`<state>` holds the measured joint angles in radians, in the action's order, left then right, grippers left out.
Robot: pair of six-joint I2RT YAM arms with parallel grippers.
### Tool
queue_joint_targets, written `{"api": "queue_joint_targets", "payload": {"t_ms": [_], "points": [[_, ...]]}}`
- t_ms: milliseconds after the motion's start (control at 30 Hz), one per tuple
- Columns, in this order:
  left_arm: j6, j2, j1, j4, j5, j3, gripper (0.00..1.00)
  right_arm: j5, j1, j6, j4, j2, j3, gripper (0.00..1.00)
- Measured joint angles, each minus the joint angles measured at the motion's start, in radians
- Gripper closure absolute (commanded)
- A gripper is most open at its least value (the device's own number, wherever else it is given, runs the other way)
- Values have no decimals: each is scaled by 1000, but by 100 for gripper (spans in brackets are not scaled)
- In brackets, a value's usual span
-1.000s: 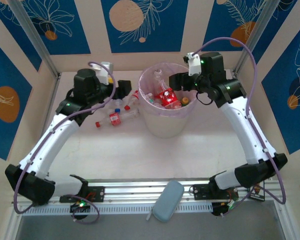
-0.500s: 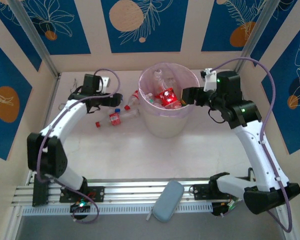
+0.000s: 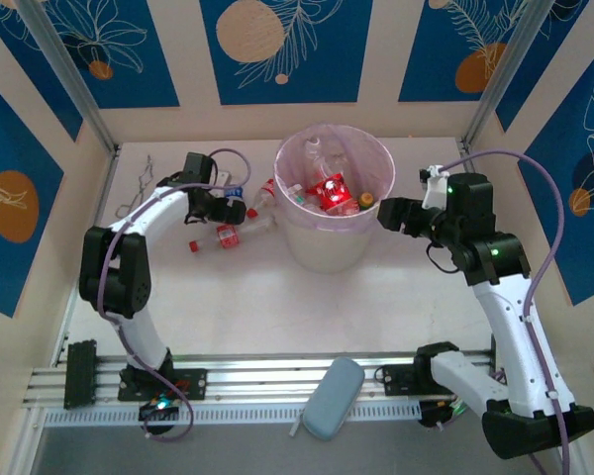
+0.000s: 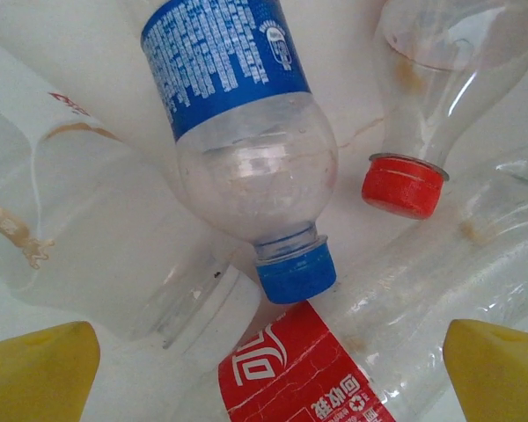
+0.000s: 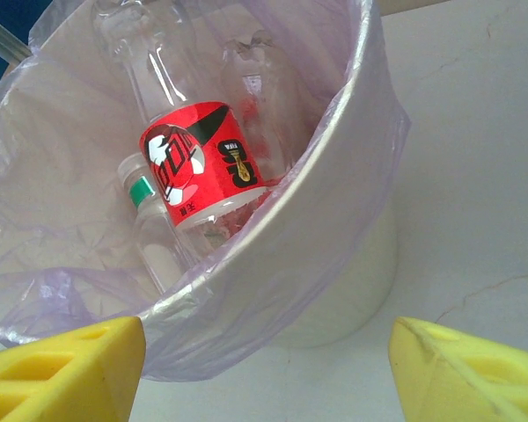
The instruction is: Put the plastic bottles in the bin
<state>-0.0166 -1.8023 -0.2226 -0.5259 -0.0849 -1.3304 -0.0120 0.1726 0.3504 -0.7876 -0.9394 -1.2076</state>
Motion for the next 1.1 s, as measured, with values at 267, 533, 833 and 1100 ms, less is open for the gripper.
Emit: {"api": "queue_joint_targets", "payload": {"t_ms": [267,533,833,1100], "points": [[-7,2,0,-17,-77,99,0,-23,-10,0,2,-12,12,26],[-81,51,-4,-18,-98,208,3,-26,-11,0,10,-19,13,26],[-128,129,-18,-5,-98,323,13,-45,-12,5,23,-47,16,27],[-126,126,-26,16,-102,336,2,-48,-12,11,24,-47,21,26]]}}
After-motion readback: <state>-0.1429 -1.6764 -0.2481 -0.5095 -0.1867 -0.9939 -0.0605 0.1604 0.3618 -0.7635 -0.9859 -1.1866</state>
